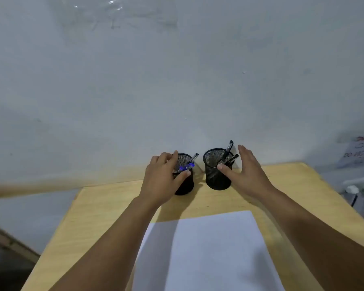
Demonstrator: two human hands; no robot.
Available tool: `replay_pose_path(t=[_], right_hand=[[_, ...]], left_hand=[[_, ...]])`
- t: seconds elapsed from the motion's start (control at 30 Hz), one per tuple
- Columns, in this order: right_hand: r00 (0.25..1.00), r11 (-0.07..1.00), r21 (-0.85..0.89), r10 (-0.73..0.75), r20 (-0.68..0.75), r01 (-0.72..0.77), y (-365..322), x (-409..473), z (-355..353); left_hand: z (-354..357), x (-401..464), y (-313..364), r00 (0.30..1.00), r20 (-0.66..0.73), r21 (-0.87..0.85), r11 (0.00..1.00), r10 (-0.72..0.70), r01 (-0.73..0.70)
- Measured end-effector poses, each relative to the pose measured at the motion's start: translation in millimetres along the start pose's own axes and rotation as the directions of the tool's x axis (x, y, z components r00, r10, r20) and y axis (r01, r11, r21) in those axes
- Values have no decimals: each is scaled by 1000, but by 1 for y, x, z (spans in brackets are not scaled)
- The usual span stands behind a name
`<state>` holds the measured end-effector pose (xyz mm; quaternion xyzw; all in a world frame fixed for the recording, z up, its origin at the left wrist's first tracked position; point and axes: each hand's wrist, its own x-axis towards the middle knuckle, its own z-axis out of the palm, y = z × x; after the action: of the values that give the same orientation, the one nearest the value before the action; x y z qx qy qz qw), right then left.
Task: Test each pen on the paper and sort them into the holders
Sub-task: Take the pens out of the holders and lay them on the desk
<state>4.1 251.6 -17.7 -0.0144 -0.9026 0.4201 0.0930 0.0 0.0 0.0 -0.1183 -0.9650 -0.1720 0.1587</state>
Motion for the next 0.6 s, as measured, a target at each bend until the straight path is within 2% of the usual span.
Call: replay_pose_path(t=[0.13, 0.37, 0.6], right_hand=[[1000, 999, 25, -22, -8, 22, -1, 13, 4], [995, 1000, 30, 11, -103, -8, -4, 20, 15], [974, 995, 38, 101, -204, -95, -14, 30, 26]], left_hand=[[4, 11, -1, 1000, -12, -1, 1000, 9, -9], [13, 21, 5, 999, -19, 52, 998, 41, -40], [23, 24, 14, 999, -26, -6, 999, -34, 34]])
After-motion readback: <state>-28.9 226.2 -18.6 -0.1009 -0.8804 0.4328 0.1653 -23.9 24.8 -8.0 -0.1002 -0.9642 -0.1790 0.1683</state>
